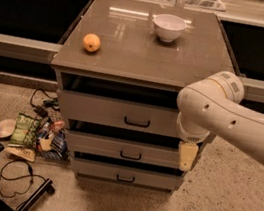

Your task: Open top drawer

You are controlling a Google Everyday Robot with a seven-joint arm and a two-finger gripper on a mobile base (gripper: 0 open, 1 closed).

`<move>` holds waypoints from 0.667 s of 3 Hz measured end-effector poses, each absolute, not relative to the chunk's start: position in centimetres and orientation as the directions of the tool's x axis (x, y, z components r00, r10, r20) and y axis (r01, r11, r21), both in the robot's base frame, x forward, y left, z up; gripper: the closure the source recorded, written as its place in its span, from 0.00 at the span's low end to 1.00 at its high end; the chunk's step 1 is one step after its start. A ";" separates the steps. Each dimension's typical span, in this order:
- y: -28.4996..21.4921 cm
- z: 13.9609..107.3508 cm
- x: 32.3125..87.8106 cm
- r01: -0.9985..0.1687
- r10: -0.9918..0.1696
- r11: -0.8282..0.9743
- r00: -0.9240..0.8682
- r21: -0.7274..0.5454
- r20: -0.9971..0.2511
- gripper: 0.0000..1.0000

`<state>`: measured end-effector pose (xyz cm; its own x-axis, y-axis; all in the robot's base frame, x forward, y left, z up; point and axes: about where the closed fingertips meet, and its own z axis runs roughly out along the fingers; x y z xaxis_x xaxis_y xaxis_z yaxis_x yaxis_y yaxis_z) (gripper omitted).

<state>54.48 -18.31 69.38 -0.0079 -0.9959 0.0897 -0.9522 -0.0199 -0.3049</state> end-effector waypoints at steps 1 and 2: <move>-18.9 68.7 56.1 -0.951 -0.986 -0.054 0.003 -0.305 0.165 0.00; -19.8 68.0 58.1 -0.952 -0.981 -0.047 -0.012 -0.301 0.192 0.00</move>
Offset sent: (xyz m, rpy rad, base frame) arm 0.0634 -0.0238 -0.0197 -0.1330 0.0000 -0.0242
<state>58.11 -19.77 68.03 -0.0119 -0.9813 0.1923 -0.9524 -0.0474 -0.3010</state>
